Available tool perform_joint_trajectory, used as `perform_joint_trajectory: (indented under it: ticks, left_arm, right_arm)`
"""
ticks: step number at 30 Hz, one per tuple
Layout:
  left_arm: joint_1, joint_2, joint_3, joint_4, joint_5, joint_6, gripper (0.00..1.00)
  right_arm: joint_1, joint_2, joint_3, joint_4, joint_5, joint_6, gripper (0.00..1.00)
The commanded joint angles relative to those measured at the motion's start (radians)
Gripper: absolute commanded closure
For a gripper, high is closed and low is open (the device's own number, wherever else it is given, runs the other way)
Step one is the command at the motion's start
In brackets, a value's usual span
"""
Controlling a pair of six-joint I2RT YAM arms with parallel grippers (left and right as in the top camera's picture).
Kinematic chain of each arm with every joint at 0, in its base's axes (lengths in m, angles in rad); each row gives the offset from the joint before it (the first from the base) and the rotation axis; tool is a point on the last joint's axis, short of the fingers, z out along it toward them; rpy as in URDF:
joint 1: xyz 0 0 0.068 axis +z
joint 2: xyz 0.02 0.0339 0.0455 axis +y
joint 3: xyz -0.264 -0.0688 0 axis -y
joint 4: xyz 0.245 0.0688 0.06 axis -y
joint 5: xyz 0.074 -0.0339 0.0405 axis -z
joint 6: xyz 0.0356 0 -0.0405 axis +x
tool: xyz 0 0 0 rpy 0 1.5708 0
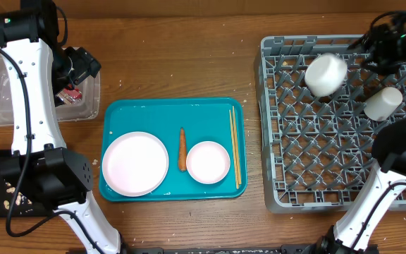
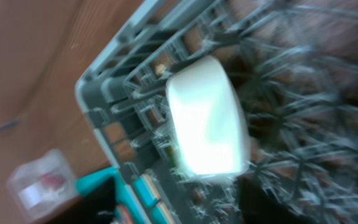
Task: Sort waste into correct bins and load items into the dishwasher
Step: 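Move the right gripper over the remaining small bowl and grasp it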
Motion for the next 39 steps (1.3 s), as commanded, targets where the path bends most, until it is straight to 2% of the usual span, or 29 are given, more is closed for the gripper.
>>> perform_joint_trajectory:
  ticks: [1, 6, 11, 19, 25, 29, 34, 39]
  left_arm:
    - [0.001, -0.01, 0.023, 0.002, -0.013, -0.009, 0.0]
    - [0.001, -0.01, 0.023, 0.002, -0.013, -0.009, 0.0]
    - [0.001, -0.01, 0.023, 0.002, -0.013, -0.009, 0.0]
    - [0.001, -0.01, 0.023, 0.002, -0.013, -0.009, 0.0]
    - [0.001, -0.01, 0.023, 0.002, -0.013, -0.009, 0.0]
    - [0.001, -0.01, 0.023, 0.002, -0.013, -0.009, 0.0]
    - [0.001, -0.01, 0.023, 0.002, -0.013, -0.009, 0.0]
    - [0.001, -0.01, 0.023, 0.002, -0.013, -0.009, 0.0]
  right_arm:
    - [-0.008, -0.019, 0.141, -0.024, 0.207, 0.053, 0.0]
    - [0.01, -0.112, 0.156, -0.024, 0.206, 0.058, 0.0]
    - [0.09, -0.201, 0.156, -0.024, 0.201, 0.05, 0.0]
    - [0.41, -0.253, 0.139, -0.024, 0.203, 0.028, 0.0]
    - [0.701, -0.251, -0.027, -0.024, 0.284, 0.036, 0.0]
    - [0.865, -0.251, -0.199, -0.009, 0.367, 0.167, 0.0]
    - [1.031, -0.251, -0.437, 0.08, 0.543, 0.43, 0.0]
    - [1.118, -0.251, -0.613, 0.219, 0.481, 0.519, 0.0]
